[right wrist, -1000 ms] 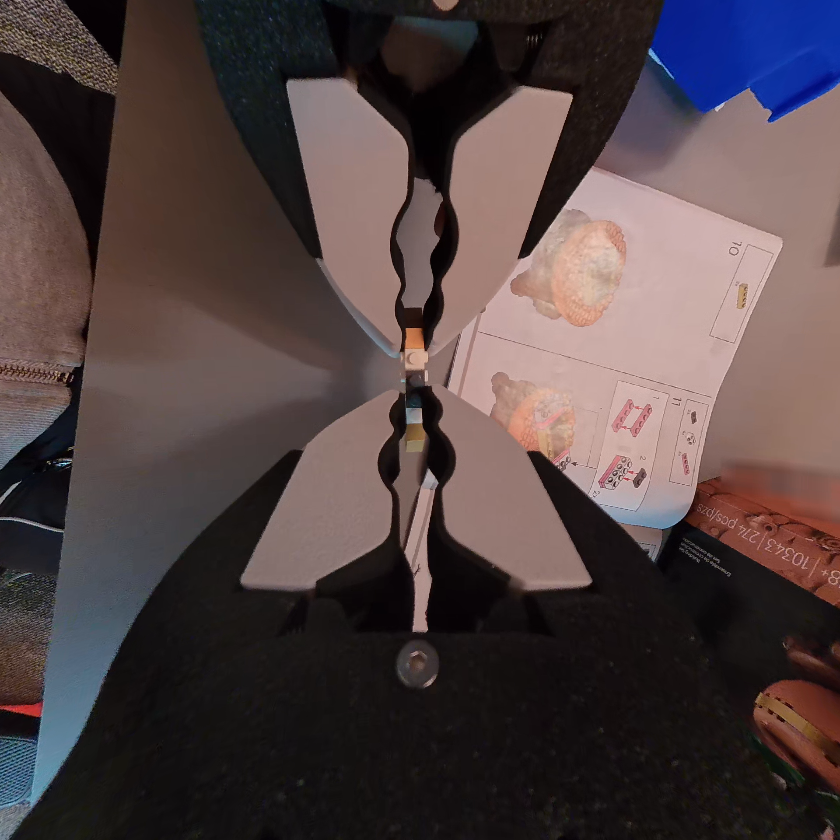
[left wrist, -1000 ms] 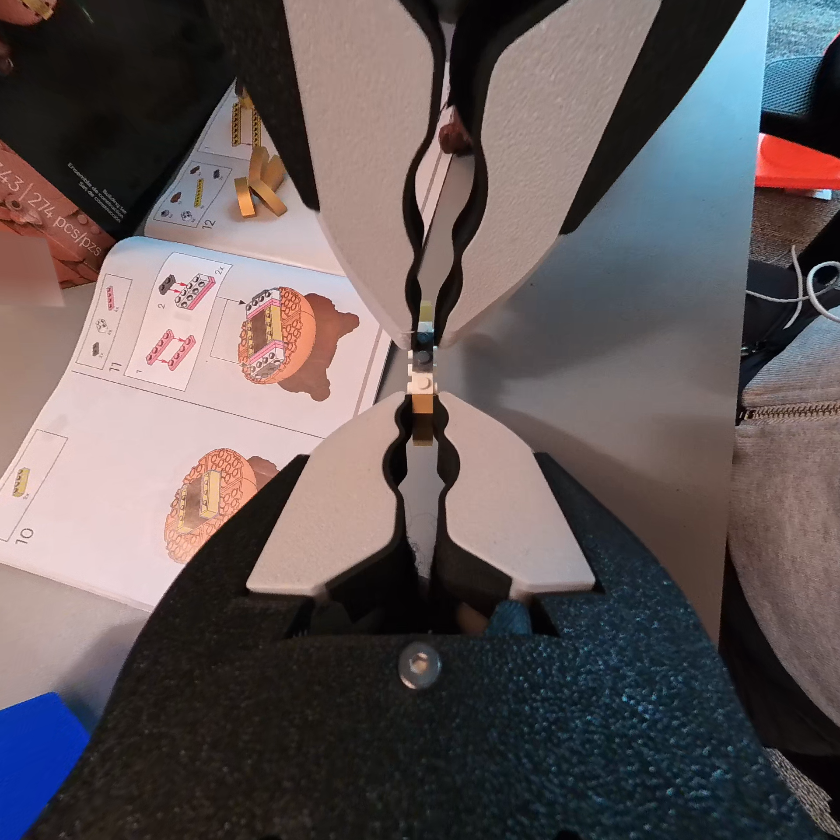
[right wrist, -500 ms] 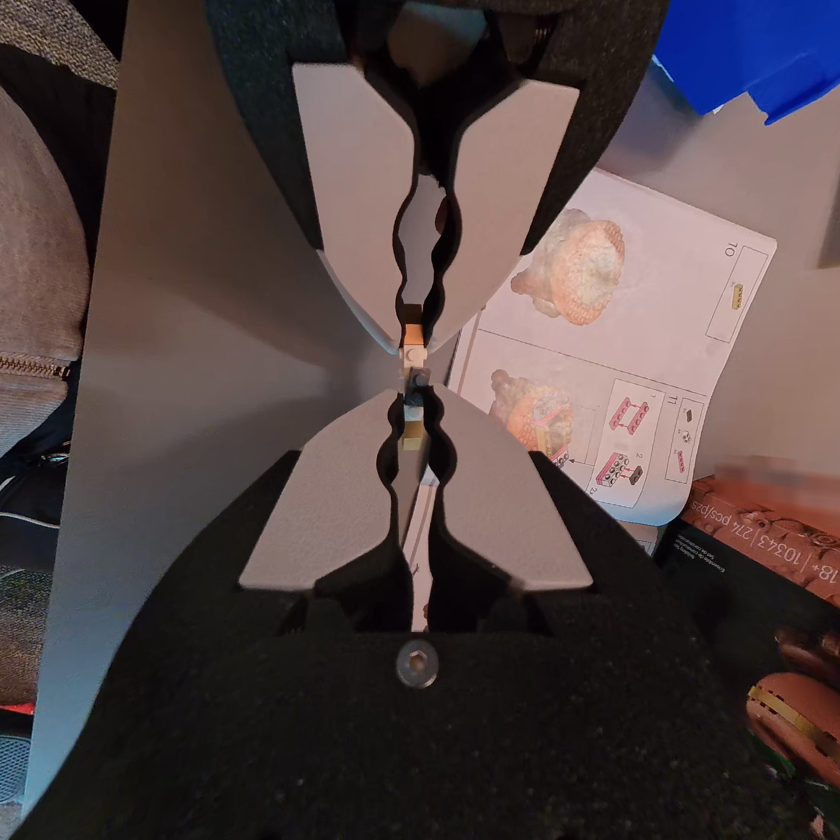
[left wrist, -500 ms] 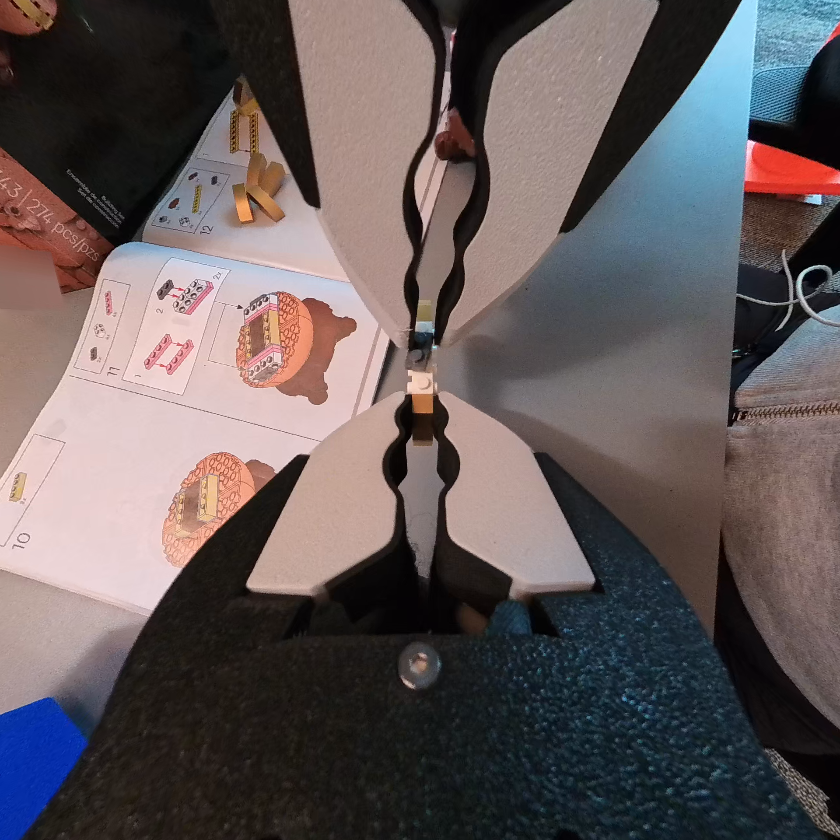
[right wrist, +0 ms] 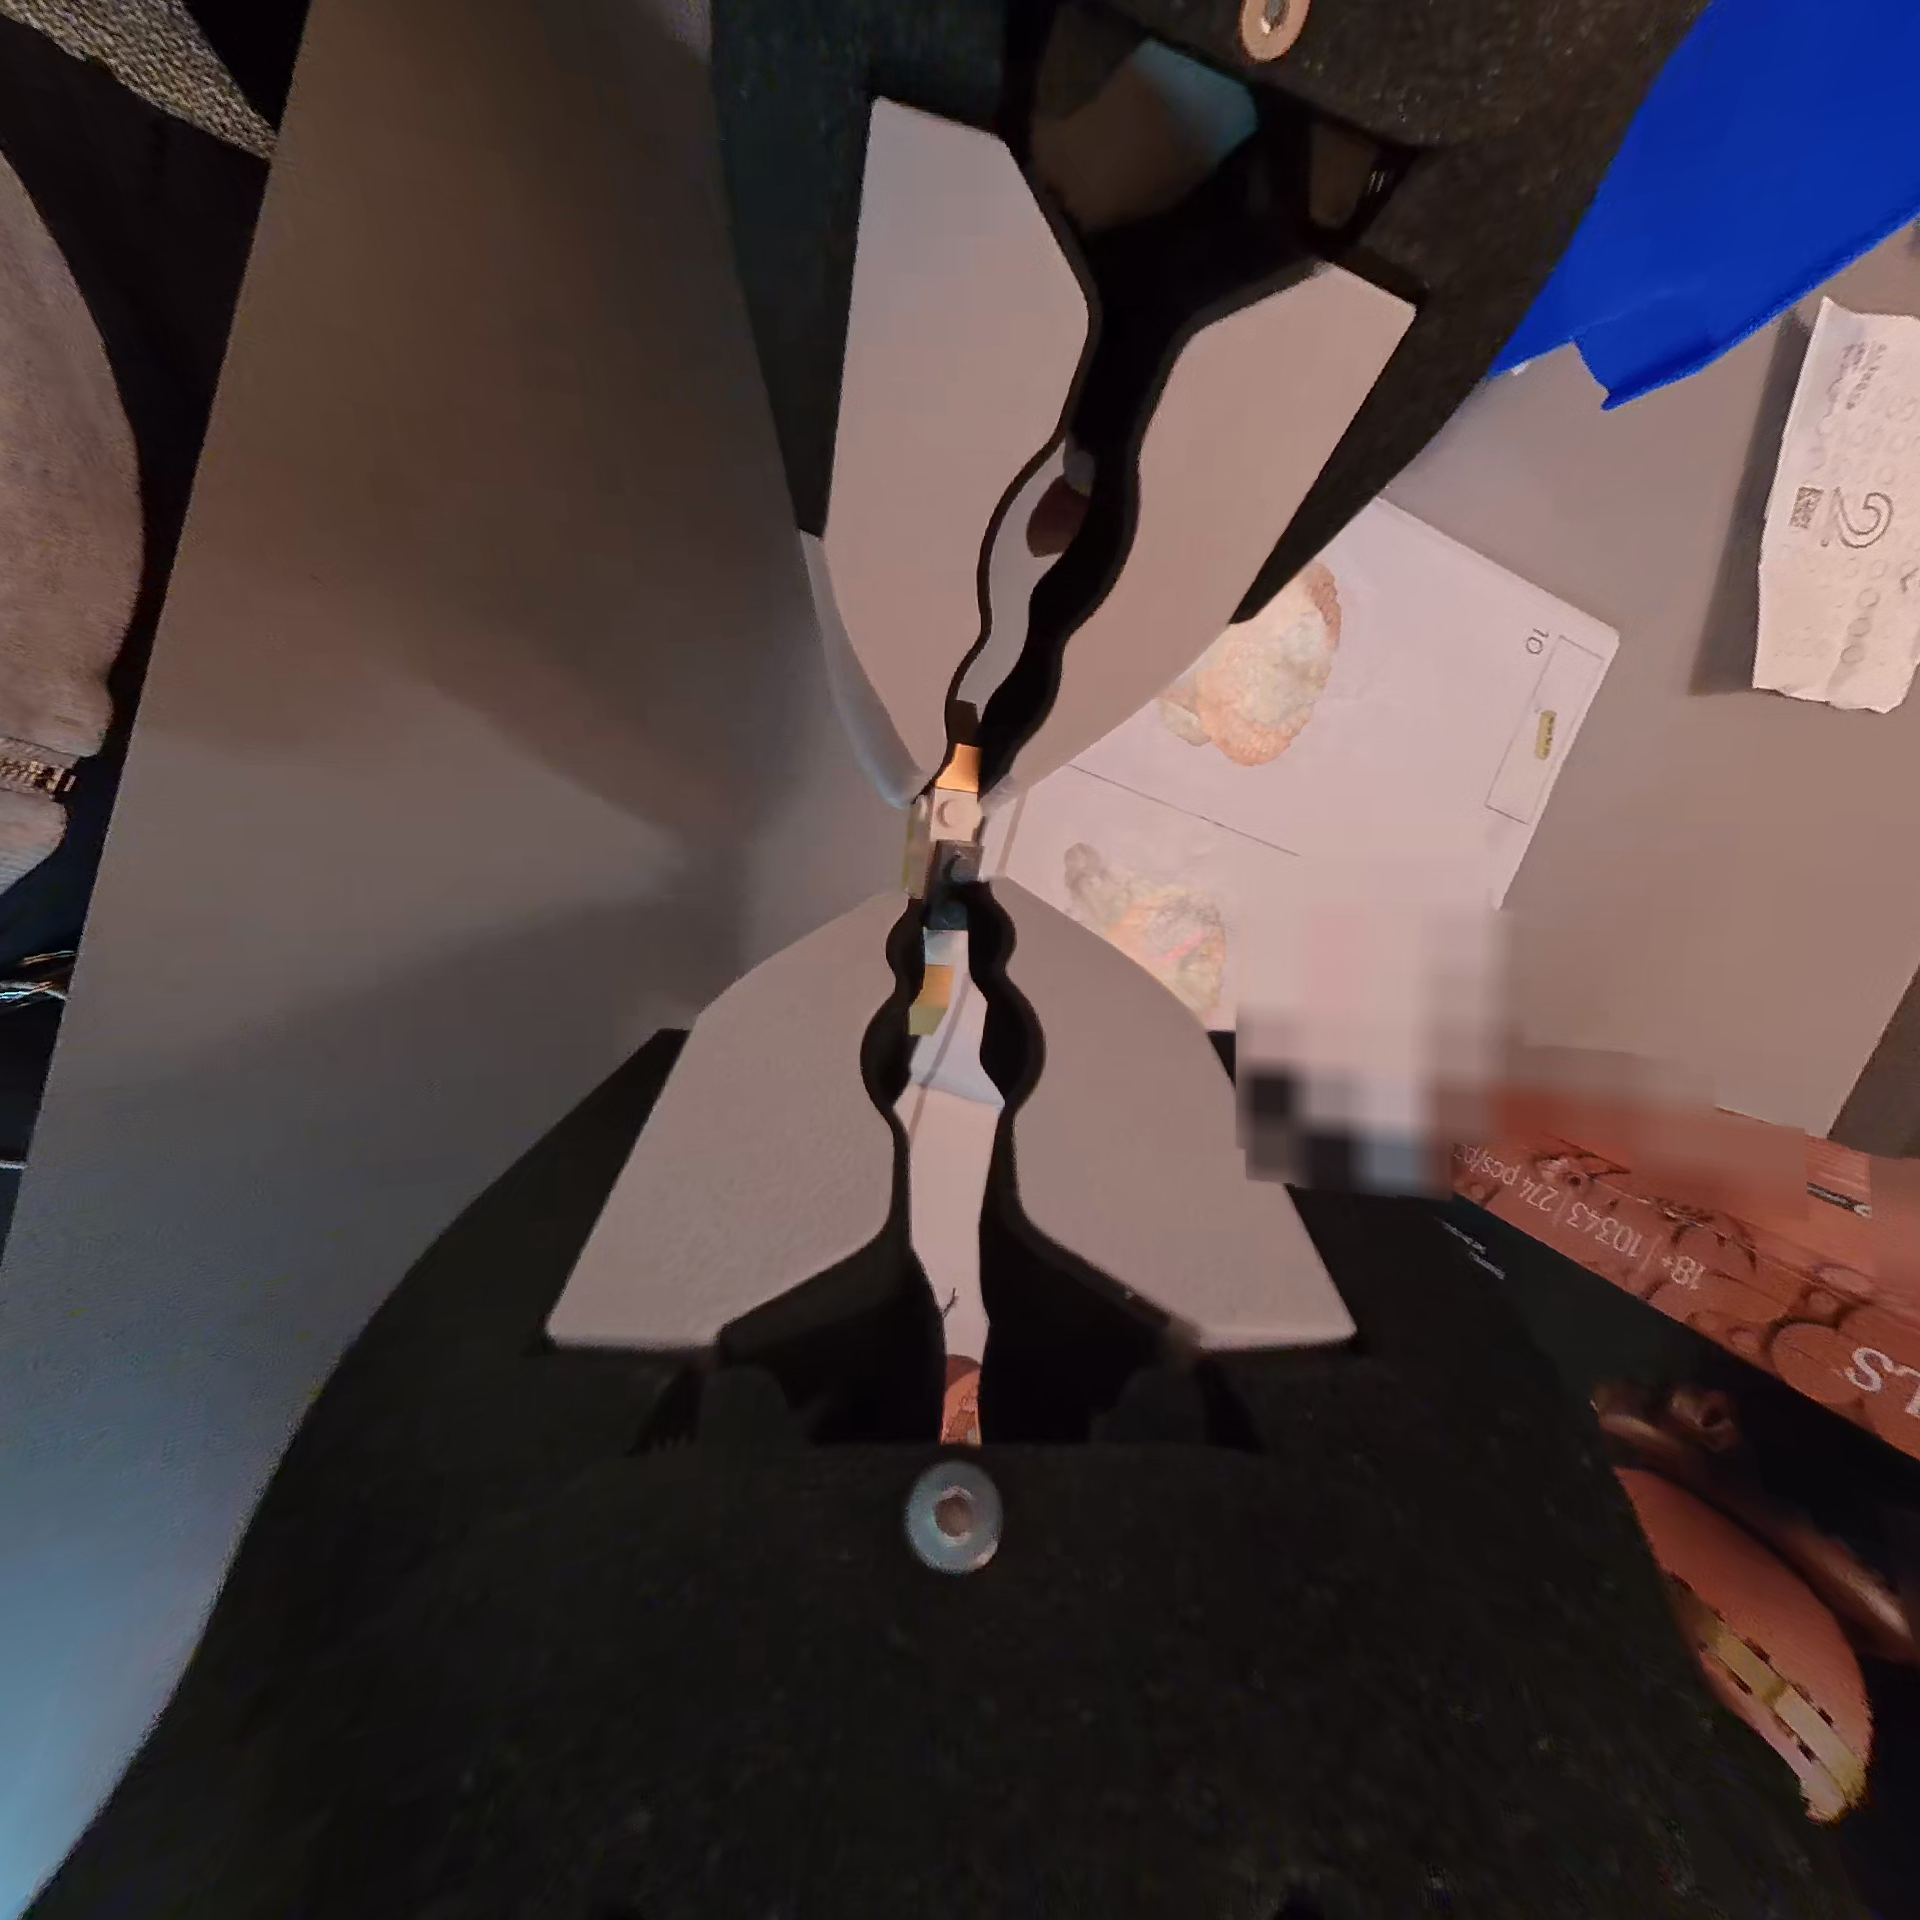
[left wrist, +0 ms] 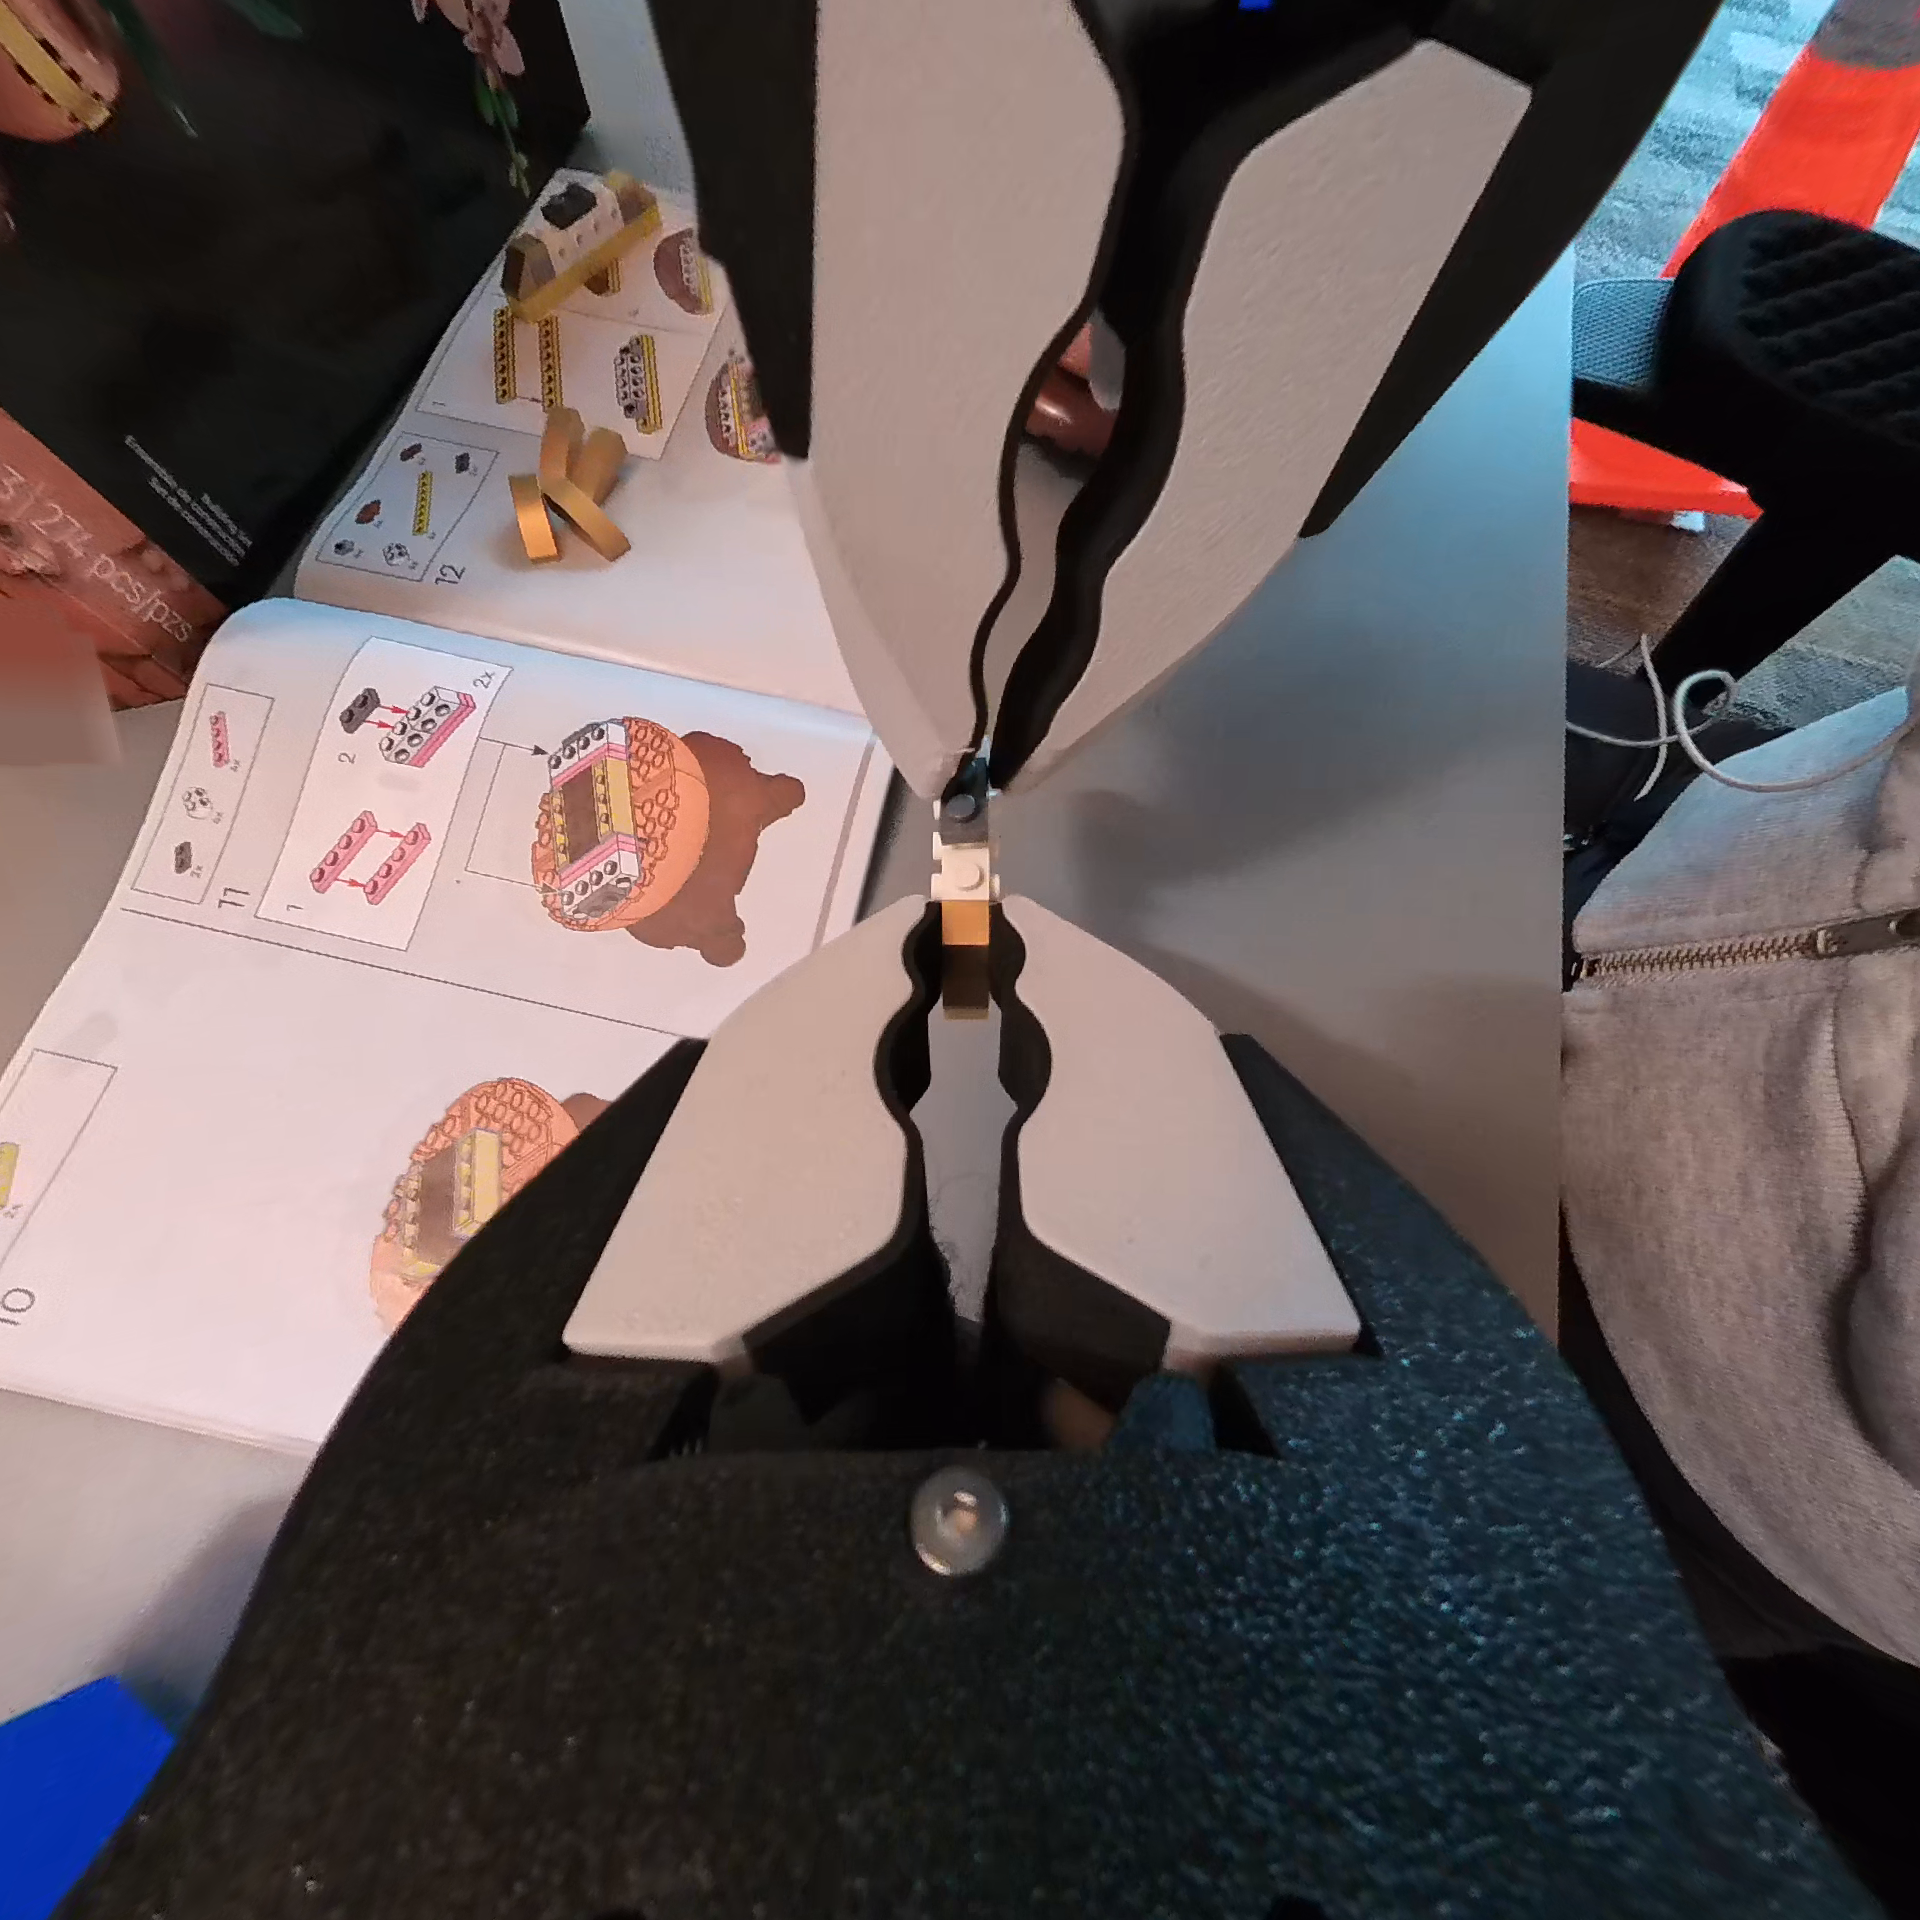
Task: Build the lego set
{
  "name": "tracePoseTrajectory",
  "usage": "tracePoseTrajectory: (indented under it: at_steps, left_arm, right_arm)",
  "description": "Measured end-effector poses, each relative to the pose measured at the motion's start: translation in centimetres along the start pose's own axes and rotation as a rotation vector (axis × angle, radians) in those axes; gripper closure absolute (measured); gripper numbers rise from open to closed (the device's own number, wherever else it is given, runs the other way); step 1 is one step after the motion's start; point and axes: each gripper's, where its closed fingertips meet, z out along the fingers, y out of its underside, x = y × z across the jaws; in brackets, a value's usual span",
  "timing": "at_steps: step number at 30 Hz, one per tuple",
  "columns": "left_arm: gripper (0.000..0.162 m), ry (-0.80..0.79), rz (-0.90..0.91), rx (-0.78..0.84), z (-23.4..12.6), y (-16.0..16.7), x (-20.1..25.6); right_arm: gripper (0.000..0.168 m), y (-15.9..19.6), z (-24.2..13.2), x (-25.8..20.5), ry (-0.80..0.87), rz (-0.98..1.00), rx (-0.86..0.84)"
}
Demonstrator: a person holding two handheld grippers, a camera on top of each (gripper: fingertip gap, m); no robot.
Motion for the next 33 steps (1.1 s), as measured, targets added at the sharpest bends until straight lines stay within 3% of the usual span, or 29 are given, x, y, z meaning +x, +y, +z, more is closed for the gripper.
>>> tracePoseTrajectory:
  at_steps: [16,20,33]
  left_arm:
    - [0.155,0.035,-0.126,0.055,-0.8,-2.7,-2.3]
    - [0.155,0.056,-0.169,0.091,-1.1,-3.2,-2.3]
    - [0.155,0.091,-0.28,0.152,-1.5,-4.1,-3.1]
  right_arm:
    - [0.155,0.4,-2.0,2.9,0.344,-0.22,-0.099]
    - [0.147,0.7,-1.9,3.2,0.389,-0.222,-0.126]
    - [0.141,0.7,-2.6,4.3,0.573,-0.325,-0.217]
